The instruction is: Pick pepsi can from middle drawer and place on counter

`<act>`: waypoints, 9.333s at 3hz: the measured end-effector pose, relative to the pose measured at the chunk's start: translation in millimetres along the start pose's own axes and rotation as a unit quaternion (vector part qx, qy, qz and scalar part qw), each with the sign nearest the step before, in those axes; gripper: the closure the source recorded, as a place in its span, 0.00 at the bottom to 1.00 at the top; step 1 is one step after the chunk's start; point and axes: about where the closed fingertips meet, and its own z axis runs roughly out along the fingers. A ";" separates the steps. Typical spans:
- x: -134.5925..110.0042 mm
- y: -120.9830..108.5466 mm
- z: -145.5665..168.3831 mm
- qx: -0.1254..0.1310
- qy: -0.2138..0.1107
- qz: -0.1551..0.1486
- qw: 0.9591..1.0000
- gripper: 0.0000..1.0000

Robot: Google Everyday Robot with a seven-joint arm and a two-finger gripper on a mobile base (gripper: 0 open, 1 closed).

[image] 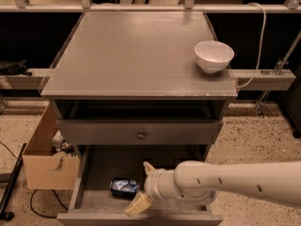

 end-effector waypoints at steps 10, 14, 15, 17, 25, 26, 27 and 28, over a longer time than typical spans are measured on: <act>71.1 -45.9 116.4 0.033 0.005 0.057 0.998 0.19; 76.3 -40.6 120.4 0.024 0.017 0.061 0.998 1.00; 74.9 -41.0 108.6 0.021 0.017 0.060 0.998 1.00; 25.3 -88.2 34.3 0.060 -0.010 0.034 0.998 1.00; -198.6 -21.7 -258.9 0.098 0.005 -0.147 0.984 1.00; -240.4 -23.6 -281.9 0.112 0.008 -0.188 0.976 1.00; -292.6 -56.7 -290.5 0.112 0.006 -0.217 0.970 1.00; -343.8 -95.5 -294.2 0.117 0.011 -0.236 0.965 1.00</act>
Offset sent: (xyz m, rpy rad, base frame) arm 0.0480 0.0168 -0.0804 0.0476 0.0226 -0.1131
